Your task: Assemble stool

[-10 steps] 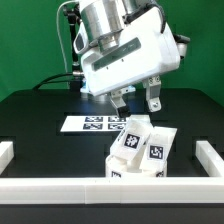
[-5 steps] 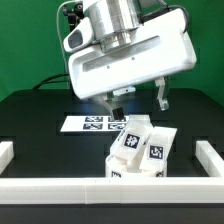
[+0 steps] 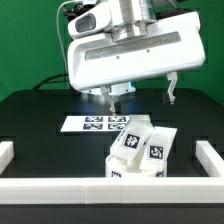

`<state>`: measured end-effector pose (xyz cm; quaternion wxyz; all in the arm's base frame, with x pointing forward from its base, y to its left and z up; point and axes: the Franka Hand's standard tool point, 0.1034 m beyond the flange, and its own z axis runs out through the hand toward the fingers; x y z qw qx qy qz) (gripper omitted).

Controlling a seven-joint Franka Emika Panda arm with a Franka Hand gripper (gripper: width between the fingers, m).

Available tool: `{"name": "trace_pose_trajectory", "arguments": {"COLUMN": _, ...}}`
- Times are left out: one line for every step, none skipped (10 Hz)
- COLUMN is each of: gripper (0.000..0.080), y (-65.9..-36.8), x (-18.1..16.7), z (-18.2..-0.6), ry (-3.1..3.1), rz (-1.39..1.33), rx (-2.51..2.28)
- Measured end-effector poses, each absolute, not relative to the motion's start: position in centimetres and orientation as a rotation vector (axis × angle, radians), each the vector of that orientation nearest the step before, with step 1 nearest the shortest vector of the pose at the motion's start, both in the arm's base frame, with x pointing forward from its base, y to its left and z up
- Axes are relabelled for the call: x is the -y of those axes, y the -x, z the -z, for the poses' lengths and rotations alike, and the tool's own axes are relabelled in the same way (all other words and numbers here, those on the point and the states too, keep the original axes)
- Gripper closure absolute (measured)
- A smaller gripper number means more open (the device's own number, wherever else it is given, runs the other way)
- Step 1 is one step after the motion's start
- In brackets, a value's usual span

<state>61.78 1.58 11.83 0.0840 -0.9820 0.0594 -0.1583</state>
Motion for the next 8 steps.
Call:
{"name": "trace_pose_trajectory", "arguments": {"gripper": 0.015, "y": -61.8, "x": -1.5, "z": -11.8, "ry": 2.946, "rz": 0.482, "rx": -0.073}}
{"name": "trace_pose_trajectory", "arguments": {"gripper": 0.015, "y": -61.8, "x": -1.4, "z": -11.7, "ry": 2.962, "rz": 0.491, "rx": 0.054}}
{"name": "trace_pose_trajectory", "arguments": {"gripper": 0.015, "y": -61.7, "x": -1.2, "z": -11.5, "ry": 2.982, "rz": 0.502, "rx": 0.312}}
{"name": "trace_pose_trajectory", "arguments": {"gripper": 0.015, "y": -61.7, "x": -0.9, "z": -11.4, "ry": 2.98, "rz": 0.509, "rx": 0.566}}
{"name": "trace_pose_trajectory", "arguments": {"gripper": 0.015, "y": -61.5, "x": -1.2, "z": -11.2, "ry": 2.96, "rz": 0.485, "rx": 0.776}}
{"name": "trace_pose_trajectory", "arguments": {"gripper": 0.015, "y": -61.3, "x": -1.7, "z": -11.0, "ry": 2.927, "rz": 0.44, "rx": 0.977}}
{"name": "trace_pose_trajectory", "arguments": {"gripper": 0.015, "y": -61.0, "x": -2.0, "z": -10.5, "ry": 2.899, "rz": 0.384, "rx": 1.087}}
{"name": "trace_pose_trajectory", "arguments": {"gripper": 0.015, "y": -60.9, "x": -2.1, "z": -10.2, "ry": 2.868, "rz": 0.355, "rx": 1.207}}
